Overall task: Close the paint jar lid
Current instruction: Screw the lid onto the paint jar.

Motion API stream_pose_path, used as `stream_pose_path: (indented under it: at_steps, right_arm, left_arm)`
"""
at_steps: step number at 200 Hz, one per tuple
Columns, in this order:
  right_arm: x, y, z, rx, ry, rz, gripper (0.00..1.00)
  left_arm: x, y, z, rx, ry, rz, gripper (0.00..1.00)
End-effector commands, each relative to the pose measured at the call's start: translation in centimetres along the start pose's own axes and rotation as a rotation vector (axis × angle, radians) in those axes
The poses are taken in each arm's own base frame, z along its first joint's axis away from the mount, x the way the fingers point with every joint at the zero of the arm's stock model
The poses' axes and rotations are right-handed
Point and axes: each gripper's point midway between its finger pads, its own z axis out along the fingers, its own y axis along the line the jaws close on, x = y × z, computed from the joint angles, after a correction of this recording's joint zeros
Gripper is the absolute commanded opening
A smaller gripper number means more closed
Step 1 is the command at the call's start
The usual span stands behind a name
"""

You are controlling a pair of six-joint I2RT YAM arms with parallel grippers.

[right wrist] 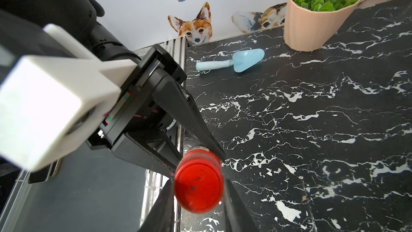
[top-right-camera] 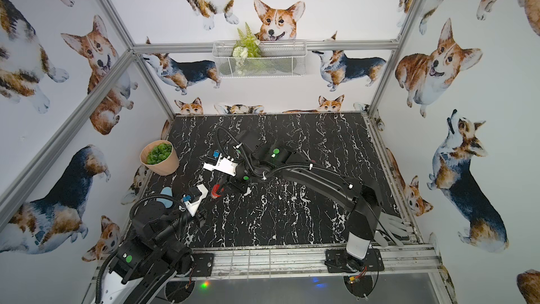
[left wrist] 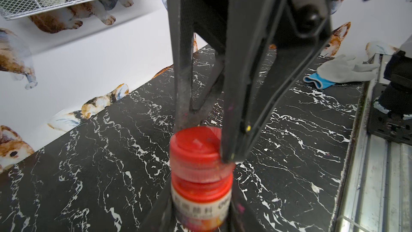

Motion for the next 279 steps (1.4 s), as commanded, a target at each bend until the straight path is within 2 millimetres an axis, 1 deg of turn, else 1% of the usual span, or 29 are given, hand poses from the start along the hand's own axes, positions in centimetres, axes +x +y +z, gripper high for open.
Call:
stream_pose_path:
  at_steps: [1,14,28,44,72,92,117,129,140,168,187,203,233,242,255,263,269,279]
  right_arm:
    - [0.9,-0.9,0.8,0.07,0.022,0.052,0.29]
    - [1.0,-0.7,1.2,0.06,0.021,0.073,0.29]
    - [1.5,-0.4,1.8,0.042,0.056,0.08,0.29]
    - [2.1,-0.5,2.6,0.048,0.096,0.086,0.29]
    - [2.2,-0.4,3.2,0.031,0.117,0.131,0.29]
    - [2.5,-1.0,3.5,0.074,0.142,0.183,0.28]
    - [2.6,-2.5,3.9,0.174,0.135,0.3,0.27]
    - [2.5,-2.6,4.4,0.186,0.12,0.337,0.27]
    - [2.4,-2.2,5.1,0.166,0.108,0.372,0.27]
    - [1.1,0.7,7.0,0.021,0.058,0.382,0.27]
    - [1.0,1.7,7.8,-0.012,0.062,0.389,0.28]
    - [1.1,1.7,8.1,0.005,0.069,0.399,0.28]
    - [1.5,0.8,8.1,0.101,0.073,0.432,0.29]
    - [1.4,0.9,8.0,0.098,0.064,0.436,0.29]
    - [1.1,1.0,7.9,0.094,0.045,0.444,0.33]
    - [1.1,1.1,7.8,0.088,0.044,0.441,0.39]
    - [1.0,1.0,7.7,0.094,0.042,0.438,0.45]
    - [1.0,1.0,7.5,0.1,0.037,0.429,0.5]
  left_arm:
    - [-4.1,1.5,-0.7,-0.079,-0.159,0.052,0.3]
    - [-4.1,1.5,-0.8,-0.083,-0.161,0.052,0.3]
    - [-4.1,1.5,-0.8,-0.083,-0.161,0.053,0.3]
    - [-4.1,1.6,-0.8,-0.087,-0.162,0.054,0.3]
    - [-4.2,1.8,-1.1,-0.108,-0.171,0.061,0.3]
    - [-4.3,2.2,-1.3,-0.129,-0.176,0.063,0.3]
    - [-4.3,2.7,-1.5,-0.163,-0.173,0.065,0.29]
    - [-4.2,2.9,-1.5,-0.171,-0.173,0.066,0.3]
    - [-4.3,3.1,-1.6,-0.184,-0.176,0.066,0.29]
    - [-4.3,3.4,-1.9,-0.208,-0.181,0.069,0.29]
    - [-4.4,3.6,-2.1,-0.221,-0.187,0.07,0.29]
    - [-4.4,3.7,-2.2,-0.231,-0.189,0.07,0.29]
    - [-4.5,4.0,-2.5,-0.254,-0.197,0.072,0.29]
    - [-4.5,4.1,-2.6,-0.258,-0.198,0.071,0.29]
    - [-4.6,4.1,-2.6,-0.262,-0.199,0.072,0.29]
    - [-4.6,4.1,-2.6,-0.259,-0.201,0.072,0.29]
    - [-4.5,4.0,-2.6,-0.257,-0.201,0.071,0.29]
    - [-4.5,4.0,-2.6,-0.252,-0.199,0.07,0.29]
